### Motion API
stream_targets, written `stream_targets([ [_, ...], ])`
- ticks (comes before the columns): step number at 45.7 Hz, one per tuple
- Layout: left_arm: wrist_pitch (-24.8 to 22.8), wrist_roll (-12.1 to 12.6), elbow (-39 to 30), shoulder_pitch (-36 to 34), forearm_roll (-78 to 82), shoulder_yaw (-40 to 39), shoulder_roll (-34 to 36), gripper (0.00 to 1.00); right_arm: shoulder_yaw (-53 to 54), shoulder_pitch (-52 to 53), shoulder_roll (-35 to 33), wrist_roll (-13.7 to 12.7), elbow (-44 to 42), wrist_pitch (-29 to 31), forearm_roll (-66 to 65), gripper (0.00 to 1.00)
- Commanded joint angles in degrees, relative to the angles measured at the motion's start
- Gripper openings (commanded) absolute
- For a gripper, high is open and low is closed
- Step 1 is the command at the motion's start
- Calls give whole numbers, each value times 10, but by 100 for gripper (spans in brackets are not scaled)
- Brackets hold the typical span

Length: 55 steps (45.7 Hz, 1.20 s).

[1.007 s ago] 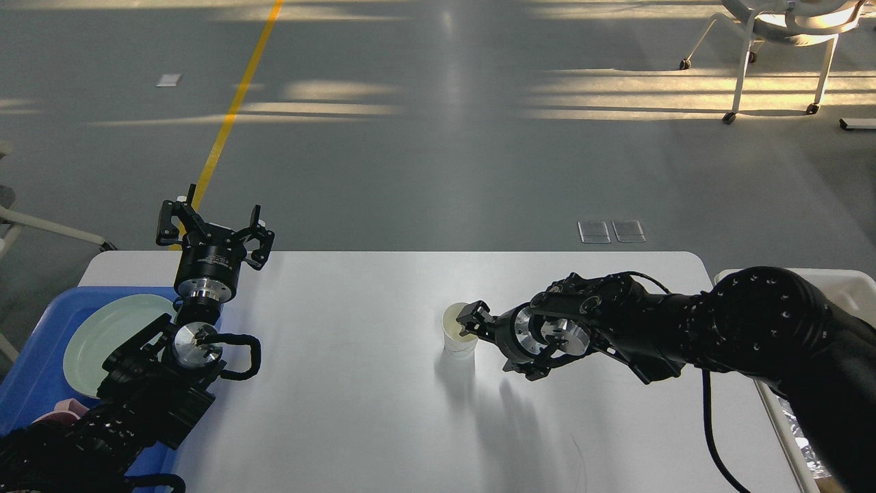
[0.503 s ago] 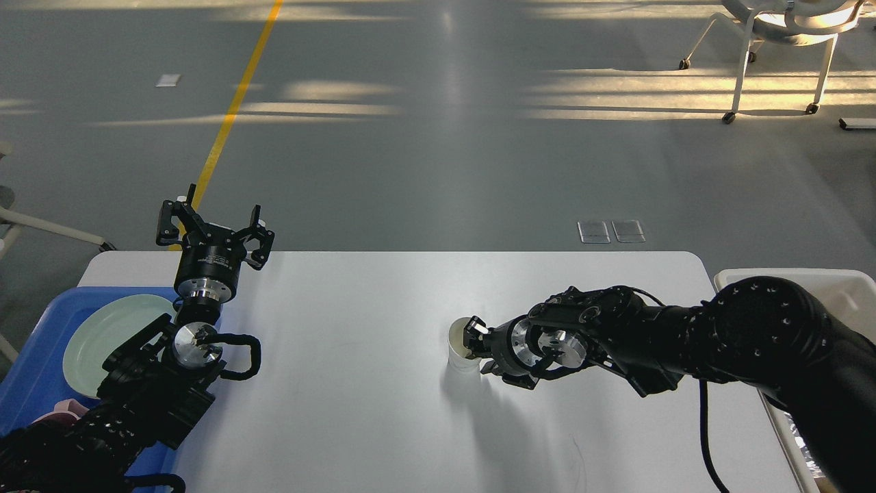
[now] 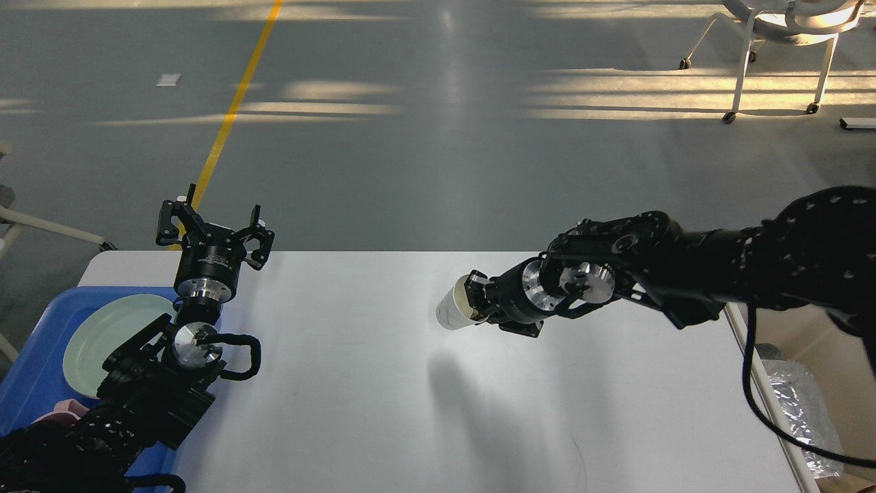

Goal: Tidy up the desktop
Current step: 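Lift the white paper cup high with the right gripper, then lower the white paper cup into the white bin and release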

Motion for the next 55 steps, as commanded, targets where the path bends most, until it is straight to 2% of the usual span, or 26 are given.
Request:
stream_targets([
  [1, 0, 0, 0, 0, 0, 0, 0, 100, -1, 107, -78, -1, 67, 136, -5, 0],
  [5, 0, 0, 0, 0, 0, 0, 0, 100, 1, 187, -131, -1, 102, 238, -5, 0],
  [12, 0, 0, 0, 0, 0, 0, 0, 100, 1, 321, -214, -1, 142, 381, -5, 0],
  [22, 0, 0, 0, 0, 0, 0, 0, 100, 8, 490, -293, -1, 157, 385, -3, 0],
  [29, 0, 0, 0, 0, 0, 0, 0, 100, 17, 546, -328, -1, 164, 385, -3, 0],
  [38, 0, 0, 0, 0, 0, 1, 0, 100, -16, 499, -331, -1, 153, 385, -71, 0],
  [45, 0, 0, 0, 0, 0, 1, 0, 100, -23, 369, -345, -1, 99, 385, -157, 0],
  [55, 0, 0, 0, 0, 0, 1, 0, 100, -22, 176, -346, -1, -35, 385, -245, 0],
])
